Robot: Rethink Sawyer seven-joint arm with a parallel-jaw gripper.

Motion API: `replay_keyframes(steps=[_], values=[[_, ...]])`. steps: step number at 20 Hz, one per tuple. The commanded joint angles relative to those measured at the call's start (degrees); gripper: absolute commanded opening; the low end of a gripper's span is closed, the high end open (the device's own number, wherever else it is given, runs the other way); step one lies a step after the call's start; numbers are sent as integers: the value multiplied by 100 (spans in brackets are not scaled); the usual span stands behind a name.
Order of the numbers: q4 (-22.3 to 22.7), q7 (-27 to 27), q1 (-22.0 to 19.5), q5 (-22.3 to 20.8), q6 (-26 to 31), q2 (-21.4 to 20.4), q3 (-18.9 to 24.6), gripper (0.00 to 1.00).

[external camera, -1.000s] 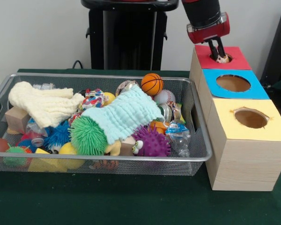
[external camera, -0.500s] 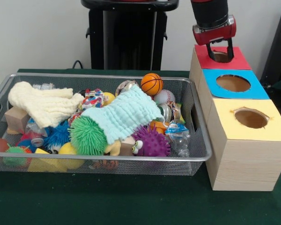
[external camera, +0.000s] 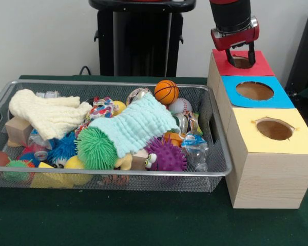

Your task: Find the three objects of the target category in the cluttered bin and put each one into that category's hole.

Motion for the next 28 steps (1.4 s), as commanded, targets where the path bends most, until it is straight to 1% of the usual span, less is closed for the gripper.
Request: replay_keyframes(steps=[1,2,3,4,5,10,15,16,18,21,24,28], values=[[-457,1807,-369,-757,-512,-76,99,100],[-457,1903,-392,-886,-497,-81,87,100],[-441,1840,-375,-833,-563,-92,92,100],[-446,1918,-409,-907,-547,-93,103,100],[-467,2025,-479,-1064,-549,-109,121,0],[-607,2359,-586,-1520,-456,-80,70,0],[-682,2570,-687,-1811,-452,-97,98,0],[-743,2640,-733,-1928,-418,-79,93,0],[-995,3063,-775,-2487,-186,-2,-111,0],[-1426,3479,-841,-3198,190,122,-401,0],[-1701,3728,-926,-3656,447,167,-538,0],[-1829,3835,-1095,-4067,555,119,-561,0]])
